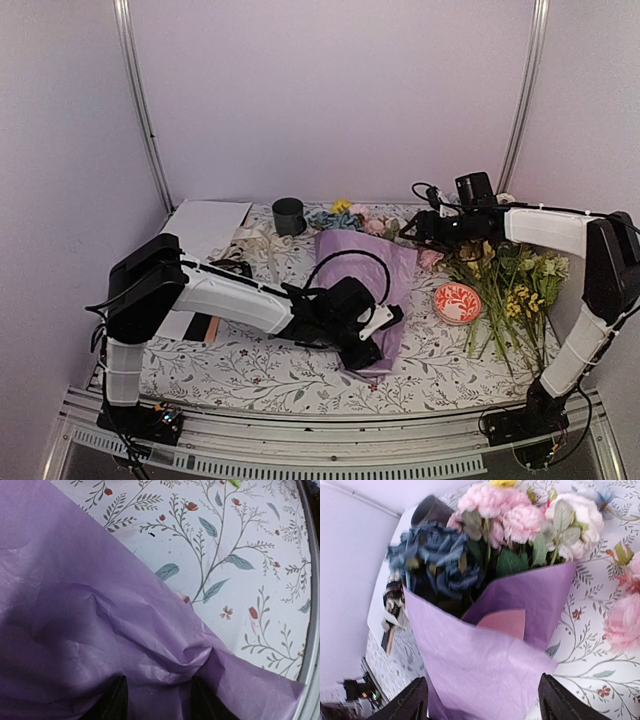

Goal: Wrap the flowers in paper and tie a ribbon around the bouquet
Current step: Press the fold line of the folded bouquet, then pass from the left arm to the right

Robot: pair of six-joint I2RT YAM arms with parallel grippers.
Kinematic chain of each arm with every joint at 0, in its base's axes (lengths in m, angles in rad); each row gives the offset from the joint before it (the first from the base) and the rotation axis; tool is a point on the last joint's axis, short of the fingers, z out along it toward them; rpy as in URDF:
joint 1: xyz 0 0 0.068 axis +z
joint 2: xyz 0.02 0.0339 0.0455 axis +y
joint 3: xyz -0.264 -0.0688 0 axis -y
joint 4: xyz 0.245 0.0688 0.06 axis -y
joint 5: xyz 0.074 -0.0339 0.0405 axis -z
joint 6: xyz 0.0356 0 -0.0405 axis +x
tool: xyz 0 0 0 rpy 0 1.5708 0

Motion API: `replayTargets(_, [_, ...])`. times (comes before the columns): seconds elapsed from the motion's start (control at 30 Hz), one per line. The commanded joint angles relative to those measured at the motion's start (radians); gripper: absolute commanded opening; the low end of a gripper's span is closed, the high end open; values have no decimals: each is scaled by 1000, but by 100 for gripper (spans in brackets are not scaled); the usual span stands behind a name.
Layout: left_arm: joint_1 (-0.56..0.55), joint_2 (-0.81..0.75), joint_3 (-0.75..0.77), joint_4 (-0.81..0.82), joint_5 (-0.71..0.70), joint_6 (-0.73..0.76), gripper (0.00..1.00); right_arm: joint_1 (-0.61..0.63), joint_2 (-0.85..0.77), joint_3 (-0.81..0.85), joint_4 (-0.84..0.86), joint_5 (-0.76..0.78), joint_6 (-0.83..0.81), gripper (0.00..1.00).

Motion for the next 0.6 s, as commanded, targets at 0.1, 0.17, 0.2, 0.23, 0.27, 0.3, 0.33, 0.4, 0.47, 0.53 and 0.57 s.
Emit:
replayTargets(0.1, [-2, 34, -73, -84, 43, -29, 43, 85, -95, -239, -61, -73, 32, 89])
replayTargets(0.17, [0, 22, -89, -70, 40, -32, 43, 108, -129, -283, -63, -77, 54, 89])
replayTargets(0.2, [0, 18, -100, -58, 40, -33, 43, 114, -144, -300, -59, -77, 62, 89])
replayTargets(0.23, [0, 11, -113, -45, 42, -34, 43, 122, -159, -323, -51, -85, 74, 89])
replayTargets(0.27, [1, 3, -125, -30, 43, -36, 44, 127, -168, -347, -35, -95, 86, 89])
replayTargets(0.3, [3, -1, -136, -16, 47, -38, 44, 128, -170, -368, -20, -107, 100, 89])
replayTargets(0.33, [4, -3, -144, -2, 54, -39, 44, 129, -166, -387, -2, -111, 108, 89])
replayTargets(0.4, [5, -5, -155, 18, 65, -40, 44, 130, -141, -408, 27, -121, 124, 88])
replayTargets(0.47, [5, -1, -154, 23, 68, -39, 44, 137, -114, -403, 48, -137, 128, 87])
replayTargets(0.53, [6, 0, -151, 19, 68, -38, 44, 143, -98, -372, 31, -112, 117, 86])
replayTargets(0.57, [6, -2, -152, 20, 67, -37, 44, 143, -94, -357, 20, -93, 112, 86])
